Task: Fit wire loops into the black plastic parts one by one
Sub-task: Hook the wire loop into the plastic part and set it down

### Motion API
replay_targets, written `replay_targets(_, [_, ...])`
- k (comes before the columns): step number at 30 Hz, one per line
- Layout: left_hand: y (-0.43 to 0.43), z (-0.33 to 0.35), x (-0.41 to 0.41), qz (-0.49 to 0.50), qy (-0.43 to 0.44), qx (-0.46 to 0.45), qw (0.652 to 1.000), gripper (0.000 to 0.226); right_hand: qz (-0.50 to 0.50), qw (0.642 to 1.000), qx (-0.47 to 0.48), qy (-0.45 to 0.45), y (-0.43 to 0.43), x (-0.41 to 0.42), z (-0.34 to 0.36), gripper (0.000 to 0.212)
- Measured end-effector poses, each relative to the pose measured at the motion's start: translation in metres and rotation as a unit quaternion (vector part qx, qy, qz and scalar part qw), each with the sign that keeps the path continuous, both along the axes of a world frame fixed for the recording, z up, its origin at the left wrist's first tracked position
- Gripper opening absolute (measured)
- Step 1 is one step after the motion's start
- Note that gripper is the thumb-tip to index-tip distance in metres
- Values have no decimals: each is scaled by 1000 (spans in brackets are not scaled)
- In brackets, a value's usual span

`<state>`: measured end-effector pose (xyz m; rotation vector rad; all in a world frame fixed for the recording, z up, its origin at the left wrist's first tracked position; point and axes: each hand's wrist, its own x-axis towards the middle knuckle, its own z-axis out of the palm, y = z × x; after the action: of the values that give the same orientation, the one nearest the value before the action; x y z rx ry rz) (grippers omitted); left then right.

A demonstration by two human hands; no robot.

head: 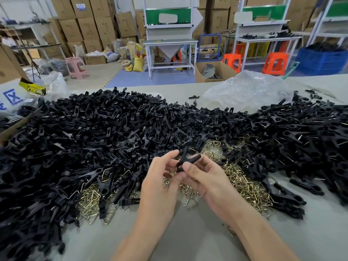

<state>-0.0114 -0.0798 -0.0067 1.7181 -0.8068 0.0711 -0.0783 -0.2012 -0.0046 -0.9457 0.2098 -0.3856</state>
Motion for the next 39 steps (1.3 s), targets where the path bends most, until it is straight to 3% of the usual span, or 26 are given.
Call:
replay_targets(3, [2, 0, 2, 11, -12, -12, 1000, 64, -17, 1000, 8, 0, -3, -1, 3, 37])
replay_targets(4, [3, -1, 4, 18, -20, -20, 999, 61, -43, 998, -33, 10, -6, -2, 5, 39])
replay_targets(6, [5, -1, 9, 36, -28, -34, 998, 57, -136, 962, -232, 54, -15, -8, 6, 27])
replay_targets(8, [6, -2, 12, 49, -13, -42, 998, 55, -228, 861, -443, 106, -23, -15, 6, 16])
replay_targets(9, [7, -2, 13, 53, -4, -44, 998, 54, -228, 807, -528, 133, -25, -17, 4, 19])
replay_targets(12, [8, -4, 15, 53, 9, -44, 998, 52, -92, 633, -727, 248, -23, -14, -10, 54])
replay_targets(13, [8, -5, 14, 51, 9, -42, 998, 52, -70, 602, -750, 266, -22, -12, -15, 56])
replay_targets(17, [7, -4, 13, 49, -7, -38, 998, 53, -133, 631, -731, 223, -20, -12, -15, 24])
replay_targets(22, [7, -6, 14, 53, 1, -39, 998, 51, -178, 604, -754, 189, -20, -13, -14, 7])
replay_targets(28, [8, -7, 17, 62, 26, -49, 997, 46, -209, 658, -700, 181, -25, -15, -6, 20])
replay_targets(32, [8, -6, 17, 62, 28, -55, 996, 47, -254, 729, -619, 145, -24, -17, 2, 23])
replay_targets(34, [8, -5, 16, 60, 24, -54, 996, 48, -261, 732, -612, 147, -23, -18, 2, 24])
replay_targets(39, [7, -3, 14, 54, 13, -46, 997, 49, -237, 692, -652, 202, -24, -17, -2, 28])
